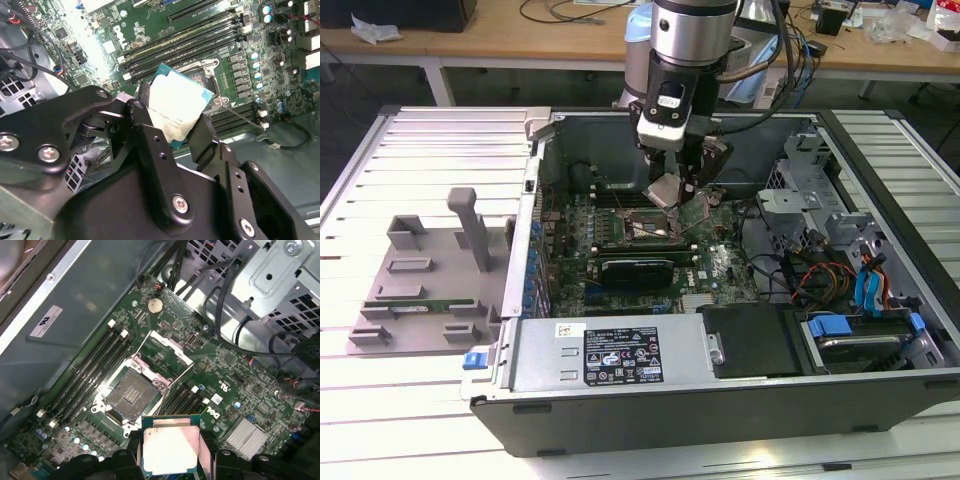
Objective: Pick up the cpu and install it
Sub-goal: 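Place the cpu into insertion slot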
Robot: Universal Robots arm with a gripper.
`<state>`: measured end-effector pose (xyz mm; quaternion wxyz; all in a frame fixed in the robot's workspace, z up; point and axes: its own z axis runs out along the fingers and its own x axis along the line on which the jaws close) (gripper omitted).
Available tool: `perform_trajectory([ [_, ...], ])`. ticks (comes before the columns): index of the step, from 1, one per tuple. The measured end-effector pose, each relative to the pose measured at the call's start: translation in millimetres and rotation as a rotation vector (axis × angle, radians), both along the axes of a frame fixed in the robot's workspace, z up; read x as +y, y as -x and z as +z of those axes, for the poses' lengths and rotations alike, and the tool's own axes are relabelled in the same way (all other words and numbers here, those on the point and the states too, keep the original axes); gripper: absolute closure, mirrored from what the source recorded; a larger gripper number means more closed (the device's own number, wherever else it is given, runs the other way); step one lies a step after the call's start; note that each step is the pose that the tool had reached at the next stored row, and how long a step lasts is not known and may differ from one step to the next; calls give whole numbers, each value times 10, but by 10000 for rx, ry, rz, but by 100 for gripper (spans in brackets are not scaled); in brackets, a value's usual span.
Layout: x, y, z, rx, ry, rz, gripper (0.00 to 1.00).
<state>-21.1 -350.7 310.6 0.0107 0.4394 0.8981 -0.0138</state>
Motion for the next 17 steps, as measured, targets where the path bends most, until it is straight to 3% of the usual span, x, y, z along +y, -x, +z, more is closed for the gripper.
perform_trajectory([
  [7,0,0,0,0,2,-617,46],
  [17,0,0,-1,0,6,-1824,46],
])
